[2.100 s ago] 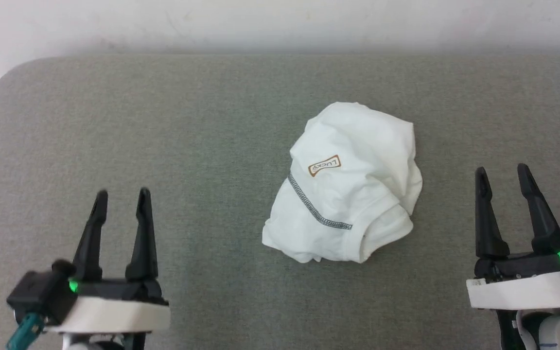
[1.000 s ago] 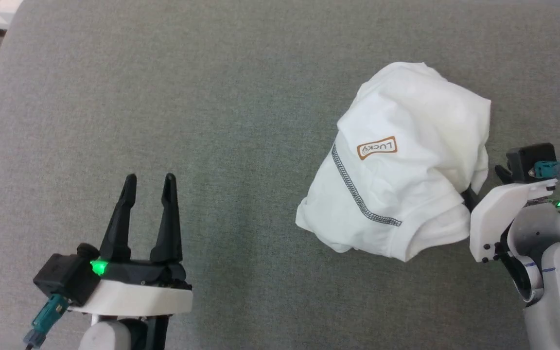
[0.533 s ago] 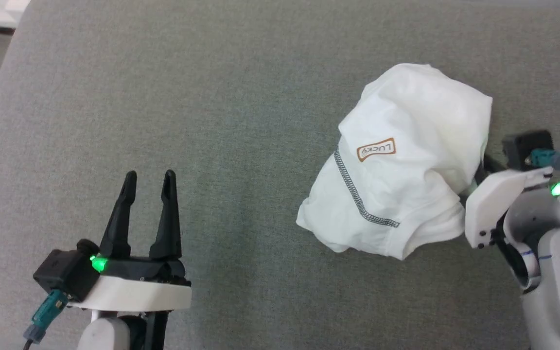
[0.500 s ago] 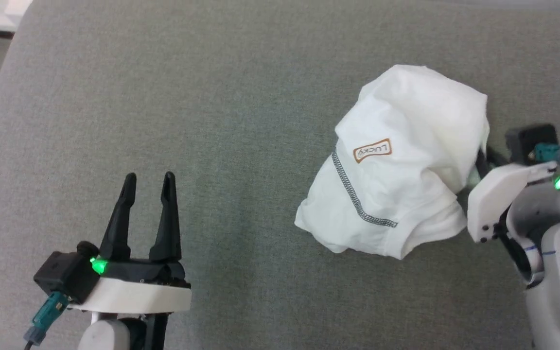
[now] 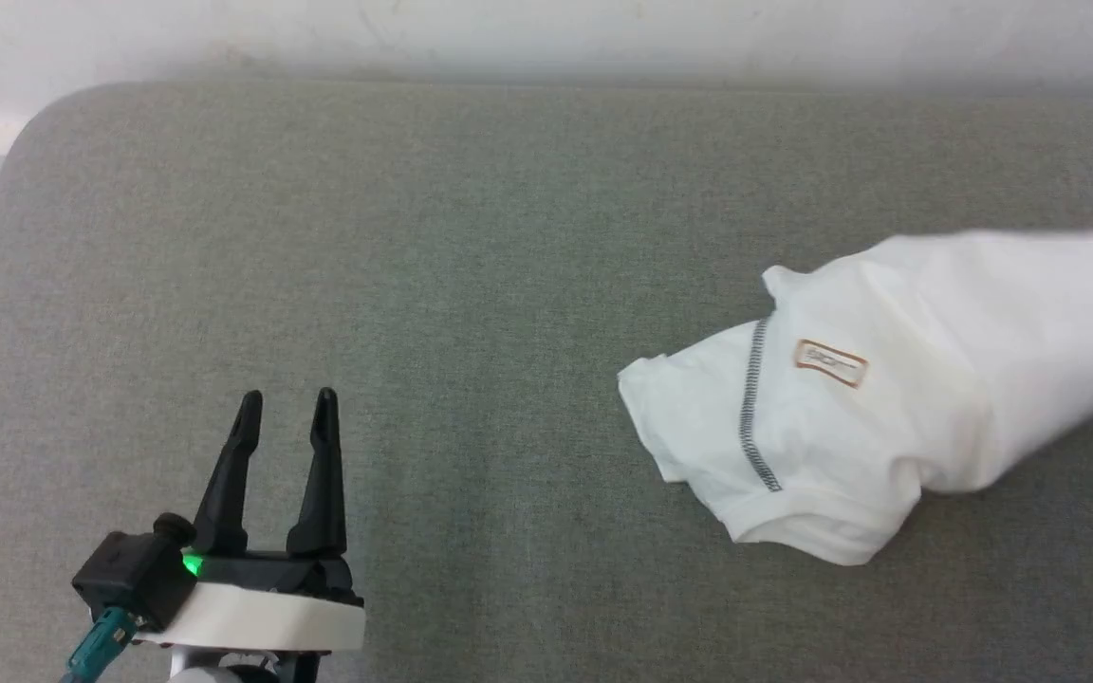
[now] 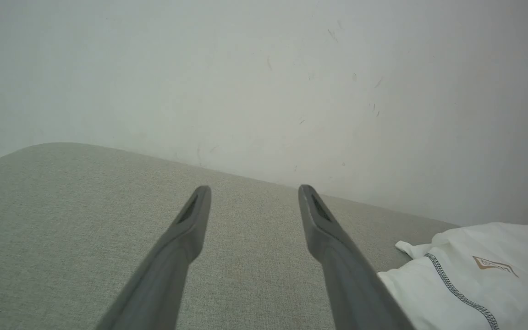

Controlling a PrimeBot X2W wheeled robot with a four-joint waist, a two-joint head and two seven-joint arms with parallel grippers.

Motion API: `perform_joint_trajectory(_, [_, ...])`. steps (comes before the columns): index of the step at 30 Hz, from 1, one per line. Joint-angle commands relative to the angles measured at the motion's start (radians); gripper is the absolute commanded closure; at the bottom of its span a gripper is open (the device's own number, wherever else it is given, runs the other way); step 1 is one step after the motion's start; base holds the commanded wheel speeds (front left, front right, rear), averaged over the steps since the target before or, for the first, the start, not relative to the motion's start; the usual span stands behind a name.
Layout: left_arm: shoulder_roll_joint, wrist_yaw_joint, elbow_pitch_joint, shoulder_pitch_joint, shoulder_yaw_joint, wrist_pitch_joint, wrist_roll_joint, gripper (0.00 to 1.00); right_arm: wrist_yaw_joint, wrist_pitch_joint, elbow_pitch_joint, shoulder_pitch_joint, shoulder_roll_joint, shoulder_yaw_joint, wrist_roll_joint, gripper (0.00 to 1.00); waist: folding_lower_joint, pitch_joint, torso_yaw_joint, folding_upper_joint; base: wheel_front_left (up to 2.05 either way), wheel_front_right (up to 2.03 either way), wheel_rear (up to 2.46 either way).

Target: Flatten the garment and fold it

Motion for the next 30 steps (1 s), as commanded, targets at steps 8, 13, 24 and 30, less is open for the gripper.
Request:
perform_joint_trajectory(8, [0.034, -0.007, 0.005, 0.029, -0.003, -0.005, 0.011, 0.00, -0.002, -0.017, 0.088, 0.232, 0.129, -0.087, -0.020, 0.00, 0.0002, 0.002, -0.015, 0.0000, 0.00, 0.00, 0.00])
perform_joint_trajectory(13, [0.043, -0.007, 0.008, 0.023, -0.004, -0.005, 0.012, 0.00, -0.002, -0.055, 0.059, 0.177, 0.171, -0.033, 0.005, 0.00, 0.0002, -0.002, -0.023, 0.0000, 0.00, 0.00, 0.00])
perform_joint_trajectory(24, [0.021, -0.007, 0.013, 0.014, -0.016, -0.005, 0.001, 0.00, -0.002, 0.076, -0.130, 0.049, 0.140, 0.267, 0.148, 0.00, 0.0002, -0.002, 0.001, 0.0000, 0.00, 0.00, 0.00])
perform_joint_trajectory(30, [0.016, -0.007, 0.023, -0.004, -0.029, -0.005, -0.011, 0.00, -0.002, 0.183, 0.039, -0.011, 0.112, 0.374, 0.141, 0.00, 0.0002, 0.031, 0.041, 0.0000, 0.00, 0.00, 0.00])
